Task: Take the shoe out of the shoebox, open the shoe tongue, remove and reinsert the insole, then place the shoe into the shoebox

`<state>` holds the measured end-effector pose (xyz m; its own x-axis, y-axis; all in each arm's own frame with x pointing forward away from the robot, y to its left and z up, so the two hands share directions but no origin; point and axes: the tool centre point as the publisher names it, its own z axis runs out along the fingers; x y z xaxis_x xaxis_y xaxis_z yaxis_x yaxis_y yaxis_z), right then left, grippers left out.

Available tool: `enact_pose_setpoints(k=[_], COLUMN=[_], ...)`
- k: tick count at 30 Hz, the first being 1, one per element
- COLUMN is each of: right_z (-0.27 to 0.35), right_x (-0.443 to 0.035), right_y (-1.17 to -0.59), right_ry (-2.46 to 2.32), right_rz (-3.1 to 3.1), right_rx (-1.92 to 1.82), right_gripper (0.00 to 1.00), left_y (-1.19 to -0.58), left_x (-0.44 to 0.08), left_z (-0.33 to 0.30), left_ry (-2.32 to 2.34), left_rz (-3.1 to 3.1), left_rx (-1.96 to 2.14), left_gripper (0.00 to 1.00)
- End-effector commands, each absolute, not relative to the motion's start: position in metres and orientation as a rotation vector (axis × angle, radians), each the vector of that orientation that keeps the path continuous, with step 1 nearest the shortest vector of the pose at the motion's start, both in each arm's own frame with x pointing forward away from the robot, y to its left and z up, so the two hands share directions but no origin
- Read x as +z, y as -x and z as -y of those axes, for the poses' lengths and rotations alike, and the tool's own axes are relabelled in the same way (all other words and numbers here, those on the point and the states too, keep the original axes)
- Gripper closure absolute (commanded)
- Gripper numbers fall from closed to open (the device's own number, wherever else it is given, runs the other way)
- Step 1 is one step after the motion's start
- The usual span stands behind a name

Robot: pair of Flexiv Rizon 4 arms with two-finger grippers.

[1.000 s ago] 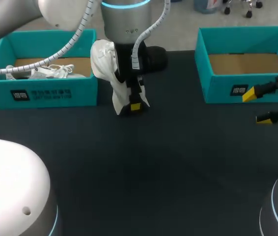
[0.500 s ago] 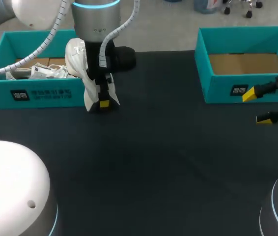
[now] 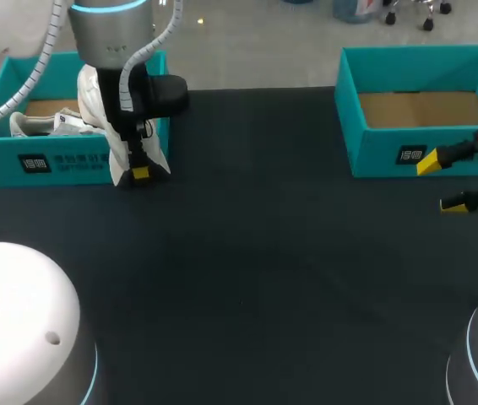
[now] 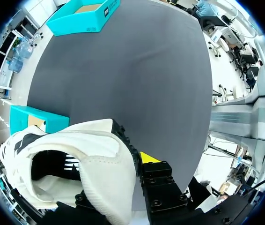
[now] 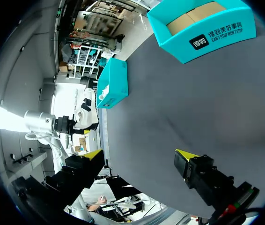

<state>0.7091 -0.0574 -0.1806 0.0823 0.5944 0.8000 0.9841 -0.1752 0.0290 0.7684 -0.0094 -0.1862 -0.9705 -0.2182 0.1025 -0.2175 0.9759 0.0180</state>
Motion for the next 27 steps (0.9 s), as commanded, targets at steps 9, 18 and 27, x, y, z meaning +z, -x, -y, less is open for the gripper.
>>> enact_pose_setpoints(k=[9, 18, 27], right_z=[0.057, 0.057, 0.057], right_x=[-0.181, -0.181, -0.181], right_y=[-0.709, -0.709, -0.709], right_ry=[1.831, 1.831, 1.831], right_rz=[1.555, 1.555, 1.555], right_rx=[-0.942, -0.942, -0.942], right_gripper=[0.00, 0.00, 0.00], left_y=[-0.803, -0.852, -0.877], left_x=[-0.186, -0.173, -0.178], left_z=[-0.004, -0.002, -0.045], left_ry=[-0.471, -0.615, -0.755], left_rz=[3.025, 3.006, 2.965], left_rx=[0.007, -0.034, -0.069], left_gripper=[1.00, 1.00, 1.00])
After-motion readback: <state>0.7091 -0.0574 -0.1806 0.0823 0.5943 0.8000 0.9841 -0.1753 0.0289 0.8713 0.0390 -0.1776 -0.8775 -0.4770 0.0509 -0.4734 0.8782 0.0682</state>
